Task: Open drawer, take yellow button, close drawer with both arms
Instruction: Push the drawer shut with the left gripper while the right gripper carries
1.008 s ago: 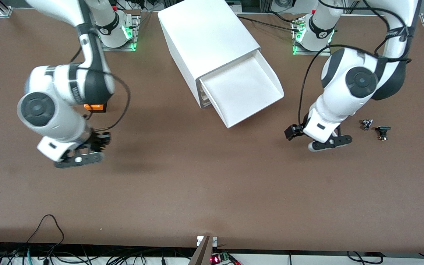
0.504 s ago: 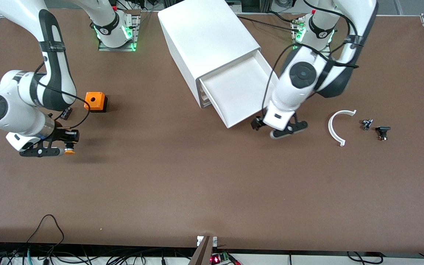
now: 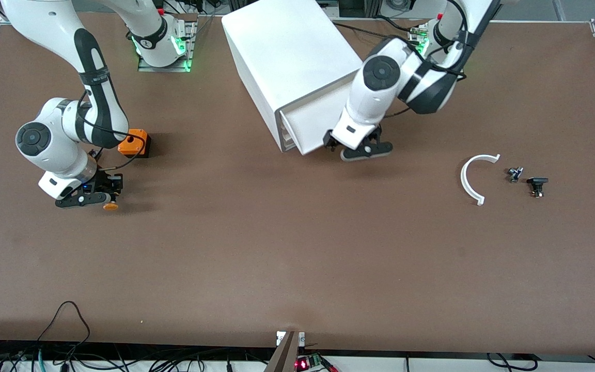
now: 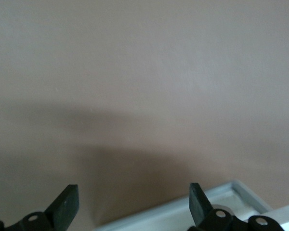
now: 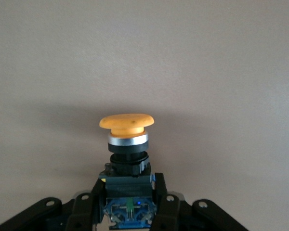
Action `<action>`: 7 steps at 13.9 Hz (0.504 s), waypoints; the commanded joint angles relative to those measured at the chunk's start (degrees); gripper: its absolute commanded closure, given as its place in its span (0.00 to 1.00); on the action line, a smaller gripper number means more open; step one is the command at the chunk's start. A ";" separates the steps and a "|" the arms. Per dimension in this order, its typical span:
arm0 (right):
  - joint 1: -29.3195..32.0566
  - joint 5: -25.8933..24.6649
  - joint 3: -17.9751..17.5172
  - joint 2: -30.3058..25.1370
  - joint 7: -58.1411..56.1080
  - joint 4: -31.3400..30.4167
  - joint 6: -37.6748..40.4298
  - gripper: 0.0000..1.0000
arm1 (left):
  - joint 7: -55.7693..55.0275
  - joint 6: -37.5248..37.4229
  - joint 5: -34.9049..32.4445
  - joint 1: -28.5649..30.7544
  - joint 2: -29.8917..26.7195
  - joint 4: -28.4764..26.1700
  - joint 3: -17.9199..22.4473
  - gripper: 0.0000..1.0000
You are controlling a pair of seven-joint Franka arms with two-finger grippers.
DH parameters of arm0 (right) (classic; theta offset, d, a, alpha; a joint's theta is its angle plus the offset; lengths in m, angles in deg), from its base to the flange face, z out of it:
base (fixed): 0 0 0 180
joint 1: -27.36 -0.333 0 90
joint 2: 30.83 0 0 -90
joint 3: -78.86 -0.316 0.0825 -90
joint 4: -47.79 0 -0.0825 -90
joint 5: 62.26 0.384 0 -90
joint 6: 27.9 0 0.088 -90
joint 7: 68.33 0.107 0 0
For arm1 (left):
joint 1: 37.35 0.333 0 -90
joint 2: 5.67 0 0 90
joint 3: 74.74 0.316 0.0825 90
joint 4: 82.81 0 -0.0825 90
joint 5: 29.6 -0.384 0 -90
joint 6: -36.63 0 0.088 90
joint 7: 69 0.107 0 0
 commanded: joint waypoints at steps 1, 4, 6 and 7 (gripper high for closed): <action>2.12 0.43 -1.17 -0.53 -2.83 -1.51 -2.13 0.74 | -0.44 0.46 -0.76 0.25 -3.85 -6.39 -4.21 0.00; 2.99 0.52 -2.75 1.76 -2.83 -2.03 -3.80 0.71 | -0.01 0.11 -0.76 0.34 -5.26 -7.98 -7.38 0.00; 4.39 0.69 -4.68 2.29 -2.66 -2.21 -4.16 0.69 | 0.17 0.11 -0.76 0.34 -5.70 -8.16 -9.05 0.00; 4.75 0.69 -5.21 2.38 -2.39 -2.21 -4.16 0.63 | 0.25 0.11 -0.76 0.34 -6.23 -8.16 -9.32 0.00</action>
